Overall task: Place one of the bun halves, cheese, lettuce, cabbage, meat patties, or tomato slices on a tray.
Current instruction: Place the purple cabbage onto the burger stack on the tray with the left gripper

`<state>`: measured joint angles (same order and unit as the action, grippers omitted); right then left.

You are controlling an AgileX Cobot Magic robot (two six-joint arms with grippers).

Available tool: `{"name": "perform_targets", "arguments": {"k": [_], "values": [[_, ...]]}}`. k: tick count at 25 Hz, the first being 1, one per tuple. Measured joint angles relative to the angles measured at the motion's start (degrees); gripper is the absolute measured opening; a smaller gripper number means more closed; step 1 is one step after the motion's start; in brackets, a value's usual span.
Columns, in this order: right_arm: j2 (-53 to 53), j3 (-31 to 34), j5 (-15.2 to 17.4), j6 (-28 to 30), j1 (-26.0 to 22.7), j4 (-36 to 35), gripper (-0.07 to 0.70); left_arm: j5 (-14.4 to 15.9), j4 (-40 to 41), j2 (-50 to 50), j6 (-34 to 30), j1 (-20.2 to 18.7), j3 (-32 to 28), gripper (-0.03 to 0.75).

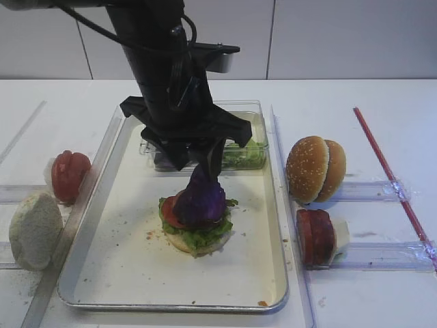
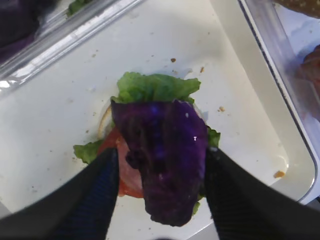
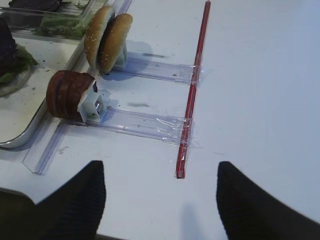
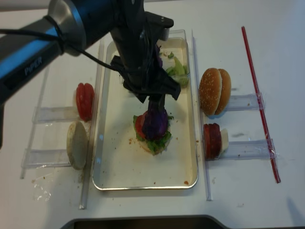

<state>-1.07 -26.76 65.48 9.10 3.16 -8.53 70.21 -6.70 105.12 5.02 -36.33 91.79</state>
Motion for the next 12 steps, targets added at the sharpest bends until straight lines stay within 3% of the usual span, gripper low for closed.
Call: {"name": "perform_targets", "arguments": {"k": [12], "values": [[0.0, 0.0, 0.0, 0.0, 0.0, 0.0, 0.502, 0.1, 0.0, 0.0, 0.7, 0.0, 0.1, 0.368]]}}
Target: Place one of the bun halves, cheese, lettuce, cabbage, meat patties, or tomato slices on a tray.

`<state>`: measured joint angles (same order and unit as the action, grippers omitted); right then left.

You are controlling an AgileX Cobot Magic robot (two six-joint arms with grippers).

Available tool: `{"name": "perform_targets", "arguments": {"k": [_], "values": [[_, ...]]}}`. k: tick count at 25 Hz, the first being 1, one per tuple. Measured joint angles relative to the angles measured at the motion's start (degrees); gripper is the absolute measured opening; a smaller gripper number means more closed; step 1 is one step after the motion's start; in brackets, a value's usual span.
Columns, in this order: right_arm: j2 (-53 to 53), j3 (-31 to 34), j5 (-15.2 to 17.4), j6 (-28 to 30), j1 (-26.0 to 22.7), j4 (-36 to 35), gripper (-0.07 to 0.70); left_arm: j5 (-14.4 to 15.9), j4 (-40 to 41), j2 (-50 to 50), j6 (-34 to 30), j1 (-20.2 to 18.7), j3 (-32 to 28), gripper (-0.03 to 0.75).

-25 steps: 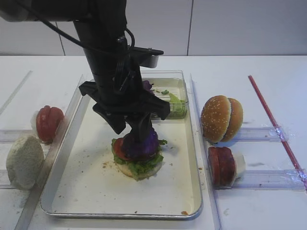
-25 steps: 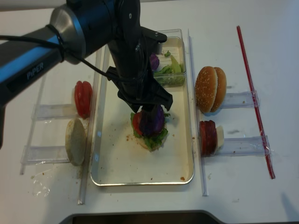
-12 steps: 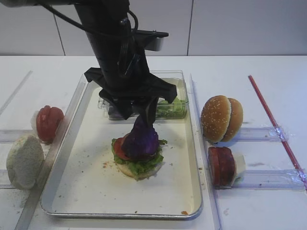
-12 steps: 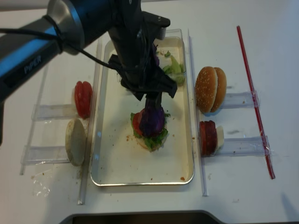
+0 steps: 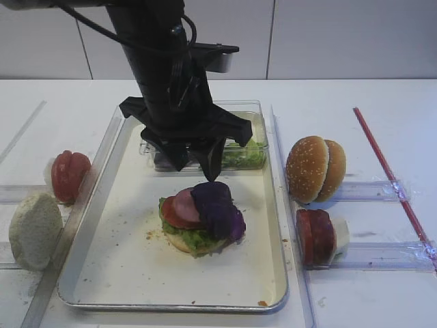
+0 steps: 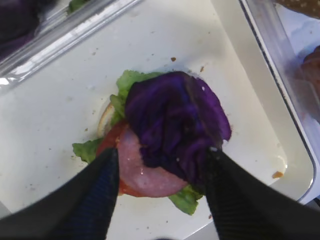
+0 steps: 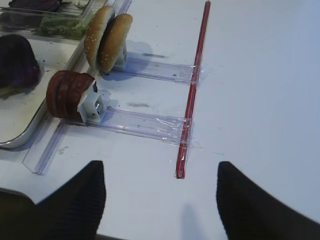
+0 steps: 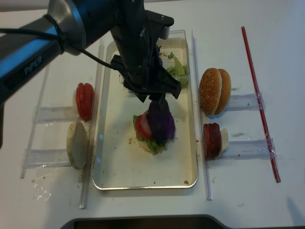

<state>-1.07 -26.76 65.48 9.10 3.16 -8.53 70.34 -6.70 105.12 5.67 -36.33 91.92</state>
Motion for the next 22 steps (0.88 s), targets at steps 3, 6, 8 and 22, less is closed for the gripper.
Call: {"name": "perform_targets", "arguments": {"k": [3, 6, 8, 22], "values": [[0.0, 0.0, 0.0, 0.0, 0.0, 0.0, 0.502, 0.0, 0.0, 0.0, 0.4, -0.1, 0.0, 0.368], [0.0, 0.0, 0.0, 0.0, 0.0, 0.0, 0.502, 0.0, 0.0, 0.0, 0.6, -0.1, 0.0, 0.368], [0.0, 0.0, 0.0, 0.0, 0.0, 0.0, 0.502, 0.0, 0.0, 0.0, 0.6, -0.1, 0.0, 0.368], [0.0, 0.0, 0.0, 0.0, 0.0, 0.0, 0.502, 0.1, 2.7, -5.0, 0.9, 3.3, -0.7, 0.368]]}}
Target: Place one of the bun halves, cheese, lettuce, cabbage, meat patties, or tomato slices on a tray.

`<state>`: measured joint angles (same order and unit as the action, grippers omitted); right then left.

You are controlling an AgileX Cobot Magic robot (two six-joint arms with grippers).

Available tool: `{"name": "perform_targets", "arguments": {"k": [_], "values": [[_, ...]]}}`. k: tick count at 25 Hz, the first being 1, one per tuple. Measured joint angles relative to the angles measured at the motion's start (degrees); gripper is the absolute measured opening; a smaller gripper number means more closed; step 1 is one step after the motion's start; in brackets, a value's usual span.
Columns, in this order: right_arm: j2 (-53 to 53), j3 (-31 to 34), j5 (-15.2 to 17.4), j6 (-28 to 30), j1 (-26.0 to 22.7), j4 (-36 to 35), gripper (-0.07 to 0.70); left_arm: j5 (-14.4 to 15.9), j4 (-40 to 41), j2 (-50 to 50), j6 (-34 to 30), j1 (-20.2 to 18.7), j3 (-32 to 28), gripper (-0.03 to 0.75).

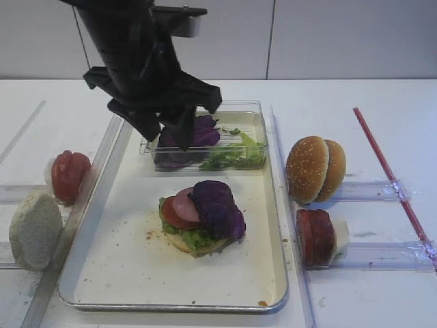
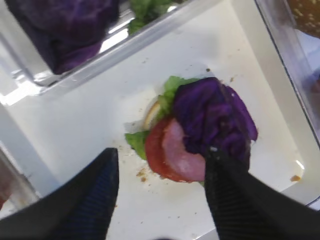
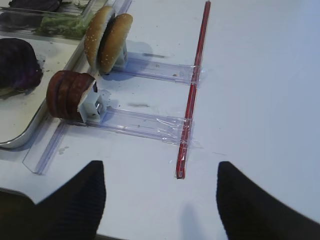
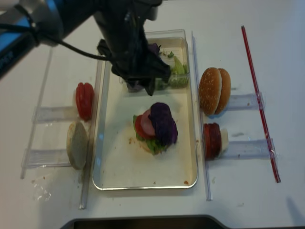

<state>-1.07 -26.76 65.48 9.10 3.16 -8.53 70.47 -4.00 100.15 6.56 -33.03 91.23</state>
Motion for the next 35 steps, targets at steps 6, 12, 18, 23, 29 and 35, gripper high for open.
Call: {"name": "perform_targets", "arguments": {"k": [6, 12, 18, 23, 29, 35], "values": [[0.0, 0.0, 0.0, 0.0, 0.0, 0.0, 0.502, 0.2, 1.2, -5.0, 0.0, 7.4, -1.6, 0.368], [0.0, 0.0, 0.0, 0.0, 0.0, 0.0, 0.502, 0.3, 4.7, -11.1, -0.1, 16.5, -6.3, 0.368], [0.0, 0.0, 0.0, 0.2, 0.0, 0.0, 0.502, 0.5, 5.6, -17.4, -0.9, 26.7, -12.3, 0.368], [0.0, 0.0, 0.0, 0.2, 0.0, 0.0, 0.502, 0.7, 4.9, -19.7, -1.5, 28.4, -13.7, 0.368], [0.0, 0.0, 0.0, 0.2, 0.0, 0.0, 0.502, 0.7, 4.7, -24.3, -1.5, 28.4, -19.2, 0.368], [0.0, 0.0, -0.1, 0.2, 0.0, 0.0, 0.502, 0.7, 4.7, -35.7, -2.2, 28.4, -28.4, 0.368]]}}
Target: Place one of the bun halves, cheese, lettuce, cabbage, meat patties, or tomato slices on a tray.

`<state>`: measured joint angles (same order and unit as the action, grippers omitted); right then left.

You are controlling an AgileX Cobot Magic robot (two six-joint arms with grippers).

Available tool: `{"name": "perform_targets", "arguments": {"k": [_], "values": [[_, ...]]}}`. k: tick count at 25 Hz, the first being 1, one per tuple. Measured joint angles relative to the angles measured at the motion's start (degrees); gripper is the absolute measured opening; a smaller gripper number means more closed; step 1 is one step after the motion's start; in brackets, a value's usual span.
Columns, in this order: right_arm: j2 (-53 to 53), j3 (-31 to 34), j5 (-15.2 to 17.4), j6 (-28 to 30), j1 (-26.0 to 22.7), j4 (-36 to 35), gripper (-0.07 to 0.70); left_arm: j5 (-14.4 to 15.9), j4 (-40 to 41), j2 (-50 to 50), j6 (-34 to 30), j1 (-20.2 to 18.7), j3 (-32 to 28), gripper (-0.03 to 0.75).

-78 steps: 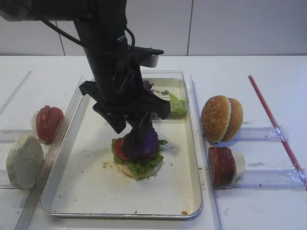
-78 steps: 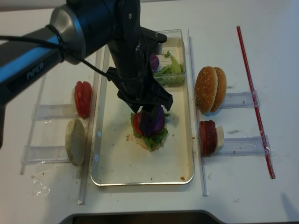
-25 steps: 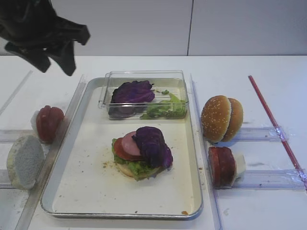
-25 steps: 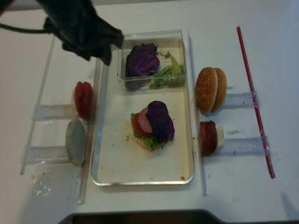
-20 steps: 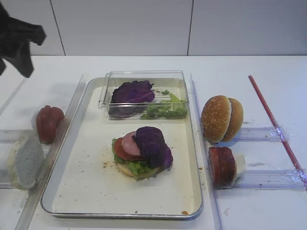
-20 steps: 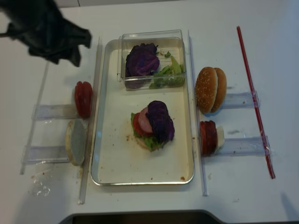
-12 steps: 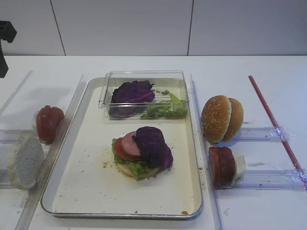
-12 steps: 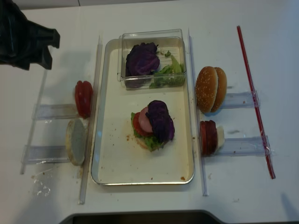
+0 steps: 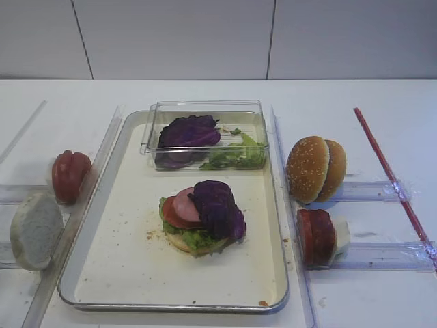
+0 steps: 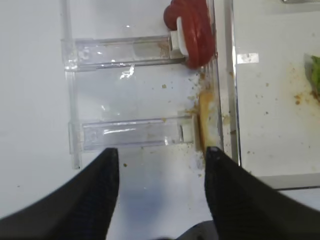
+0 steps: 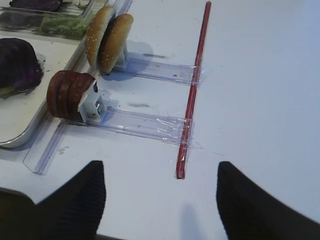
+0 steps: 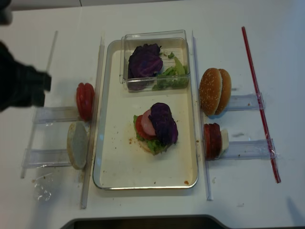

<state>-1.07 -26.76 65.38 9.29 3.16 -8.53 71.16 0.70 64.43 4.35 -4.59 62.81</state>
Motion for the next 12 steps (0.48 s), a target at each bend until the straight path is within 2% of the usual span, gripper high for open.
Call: {"name": "perform_targets", "arguments": {"k": [7, 12], "values": [[0.0, 0.0, 0.0, 0.0, 0.0, 0.0, 0.502, 0.4, 0.0, -16.1, -0.6, 0.0, -11.0, 0.368], [0.0, 0.0, 0.0, 0.0, 0.0, 0.0, 0.502, 0.7, 0.5, -26.2, -1.0, 0.0, -16.7, 0.368]]}}
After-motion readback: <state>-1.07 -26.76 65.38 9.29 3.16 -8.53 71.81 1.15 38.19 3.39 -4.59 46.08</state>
